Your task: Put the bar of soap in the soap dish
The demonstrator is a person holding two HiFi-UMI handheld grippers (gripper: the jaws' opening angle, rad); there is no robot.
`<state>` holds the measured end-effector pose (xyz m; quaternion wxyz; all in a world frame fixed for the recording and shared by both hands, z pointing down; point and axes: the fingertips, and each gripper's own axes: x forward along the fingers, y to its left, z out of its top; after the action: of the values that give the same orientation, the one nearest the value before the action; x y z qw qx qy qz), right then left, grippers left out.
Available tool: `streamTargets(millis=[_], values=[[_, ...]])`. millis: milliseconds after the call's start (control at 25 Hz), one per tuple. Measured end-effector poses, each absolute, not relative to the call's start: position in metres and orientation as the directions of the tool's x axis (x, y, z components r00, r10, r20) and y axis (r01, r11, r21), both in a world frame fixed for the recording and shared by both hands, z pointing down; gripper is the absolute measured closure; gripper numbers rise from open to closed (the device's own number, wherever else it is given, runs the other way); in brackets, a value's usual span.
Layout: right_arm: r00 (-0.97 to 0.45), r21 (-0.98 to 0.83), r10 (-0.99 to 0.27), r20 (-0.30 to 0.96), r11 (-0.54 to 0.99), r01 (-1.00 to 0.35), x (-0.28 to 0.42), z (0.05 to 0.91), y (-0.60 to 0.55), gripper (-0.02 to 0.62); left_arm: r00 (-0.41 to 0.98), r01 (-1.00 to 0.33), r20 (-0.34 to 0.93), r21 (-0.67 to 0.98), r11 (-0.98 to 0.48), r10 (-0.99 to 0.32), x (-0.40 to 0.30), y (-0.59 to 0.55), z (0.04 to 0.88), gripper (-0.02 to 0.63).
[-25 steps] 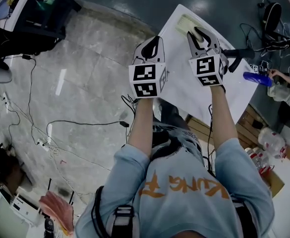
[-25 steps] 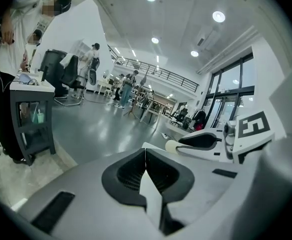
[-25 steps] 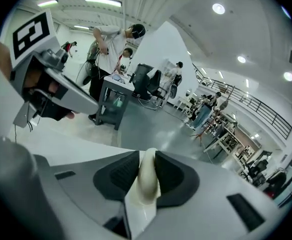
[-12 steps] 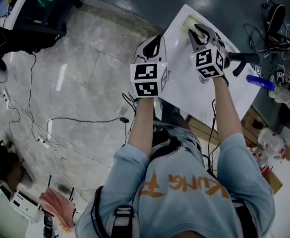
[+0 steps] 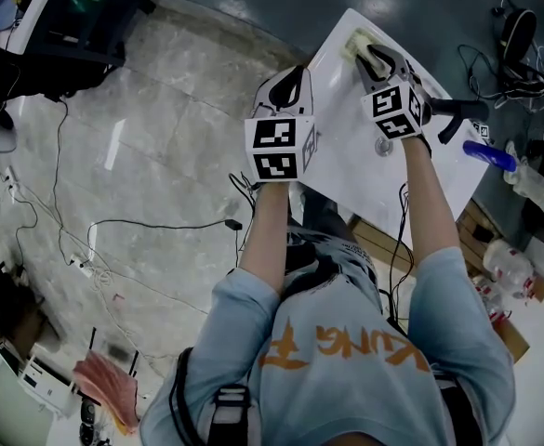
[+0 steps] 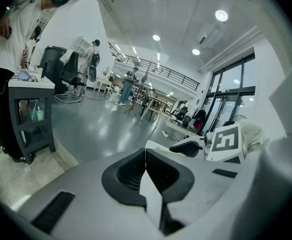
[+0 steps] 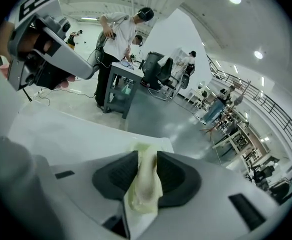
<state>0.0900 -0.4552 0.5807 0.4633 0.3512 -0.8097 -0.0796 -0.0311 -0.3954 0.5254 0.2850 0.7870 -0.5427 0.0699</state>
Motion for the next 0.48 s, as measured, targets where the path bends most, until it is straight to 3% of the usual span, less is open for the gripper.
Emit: streamTargets(millis=[240, 480], values=[[-0.299, 0.424, -0.631, 0.716, 0.733, -0.533, 0.098, 0.59, -0.455, 0.459, 0.404, -0.892, 0.419, 0.379, -0.248, -0.813, -0.031, -0.392, 0.527, 0.584], [-0.323, 0.307, -0.716, 0.619, 0.599, -0.739, 0.104, 0.557, -0.456, 0.465, 0.409, -0.89, 0.408, 0.375, -0.259, -0.816, -0.034, -0.389, 0.519, 0.584]])
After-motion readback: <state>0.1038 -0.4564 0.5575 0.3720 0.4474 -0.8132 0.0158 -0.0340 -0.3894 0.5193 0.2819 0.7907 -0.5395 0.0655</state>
